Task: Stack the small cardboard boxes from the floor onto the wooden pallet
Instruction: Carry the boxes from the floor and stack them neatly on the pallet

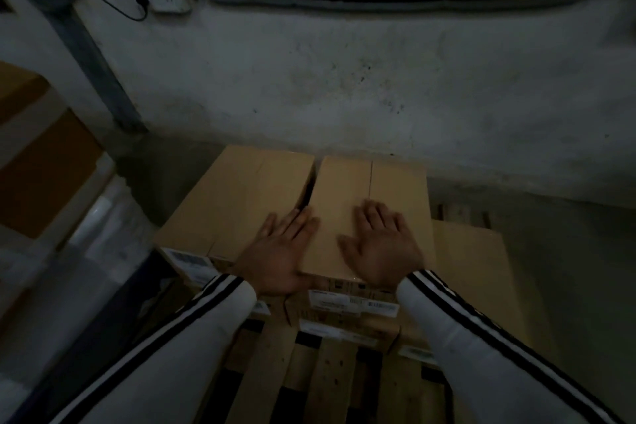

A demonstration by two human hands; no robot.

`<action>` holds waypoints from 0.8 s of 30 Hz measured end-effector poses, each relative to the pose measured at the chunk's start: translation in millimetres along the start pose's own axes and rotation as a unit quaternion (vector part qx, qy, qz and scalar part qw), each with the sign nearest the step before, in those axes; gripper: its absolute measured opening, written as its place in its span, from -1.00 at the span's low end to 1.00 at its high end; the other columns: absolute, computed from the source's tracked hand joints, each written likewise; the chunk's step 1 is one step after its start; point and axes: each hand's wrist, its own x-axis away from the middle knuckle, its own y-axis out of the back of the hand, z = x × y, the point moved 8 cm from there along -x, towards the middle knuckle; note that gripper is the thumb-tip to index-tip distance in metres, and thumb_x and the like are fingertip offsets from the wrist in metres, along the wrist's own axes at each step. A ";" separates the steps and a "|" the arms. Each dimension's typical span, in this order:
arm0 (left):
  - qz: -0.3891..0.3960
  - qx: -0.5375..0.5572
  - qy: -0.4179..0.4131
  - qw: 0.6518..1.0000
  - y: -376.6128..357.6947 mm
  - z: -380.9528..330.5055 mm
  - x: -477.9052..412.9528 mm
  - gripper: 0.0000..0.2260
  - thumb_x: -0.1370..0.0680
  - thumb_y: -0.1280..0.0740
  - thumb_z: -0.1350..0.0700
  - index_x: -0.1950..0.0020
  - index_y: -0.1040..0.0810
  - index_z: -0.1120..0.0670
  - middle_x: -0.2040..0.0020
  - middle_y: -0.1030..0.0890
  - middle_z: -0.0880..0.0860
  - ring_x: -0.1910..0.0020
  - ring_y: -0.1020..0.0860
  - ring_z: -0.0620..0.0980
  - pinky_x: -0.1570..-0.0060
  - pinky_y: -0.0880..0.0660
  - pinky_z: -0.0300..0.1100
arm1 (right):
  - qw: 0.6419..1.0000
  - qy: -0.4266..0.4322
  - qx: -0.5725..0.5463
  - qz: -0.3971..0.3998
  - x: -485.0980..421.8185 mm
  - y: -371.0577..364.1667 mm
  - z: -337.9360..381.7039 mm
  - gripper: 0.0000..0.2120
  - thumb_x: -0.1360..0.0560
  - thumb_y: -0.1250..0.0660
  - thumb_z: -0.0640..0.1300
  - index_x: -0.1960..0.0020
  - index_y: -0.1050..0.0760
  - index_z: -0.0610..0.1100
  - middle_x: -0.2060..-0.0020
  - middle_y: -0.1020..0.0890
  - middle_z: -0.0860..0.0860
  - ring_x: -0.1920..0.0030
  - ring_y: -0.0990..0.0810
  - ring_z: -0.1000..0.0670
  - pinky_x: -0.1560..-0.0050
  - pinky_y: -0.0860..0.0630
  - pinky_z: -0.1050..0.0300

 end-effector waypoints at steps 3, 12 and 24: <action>-0.002 0.007 0.005 1.000 0.4 -0.1 0.5 0.02 -0.38 0.13 -0.62 -0.65 0.21 -0.02 -0.63 0.32 -0.05 -0.61 0.27 -0.07 -0.57 0.24 0.14 | 1.000 0.020 -0.009 0.006 -0.7 9.2 -3.1 -0.21 -0.57 0.13 0.40 -0.65 0.03 -0.03 -0.65 0.03 -0.06 -0.63 0.09 -0.08 -0.58 0.12 -0.16; -0.039 0.100 0.226 0.968 1.2 29.2 -0.4 -0.24 -0.53 0.20 -0.47 -0.64 0.18 -0.12 -0.64 0.29 0.11 -0.61 0.27 0.23 -0.51 0.32 0.28 | 0.850 -0.256 -0.457 -0.051 30.4 -18.8 -111.4 -0.08 -0.31 -0.42 0.46 -0.51 -0.28 0.01 -0.38 -0.50 -0.13 -0.26 -0.55 -0.21 -0.27 -0.52 -0.20; -0.010 0.097 0.183 0.978 5.1 25.2 -1.6 -0.46 -0.66 0.11 -0.28 -0.63 0.13 -0.24 -0.65 0.23 0.13 -0.60 0.26 0.29 -0.51 0.27 0.31 | 0.792 -0.212 -0.571 -0.041 24.6 -22.3 -76.5 -0.43 -0.45 -0.49 0.14 -0.38 -0.39 0.03 -0.21 -0.58 -0.01 -0.04 -0.60 -0.02 -0.05 -0.56 -0.03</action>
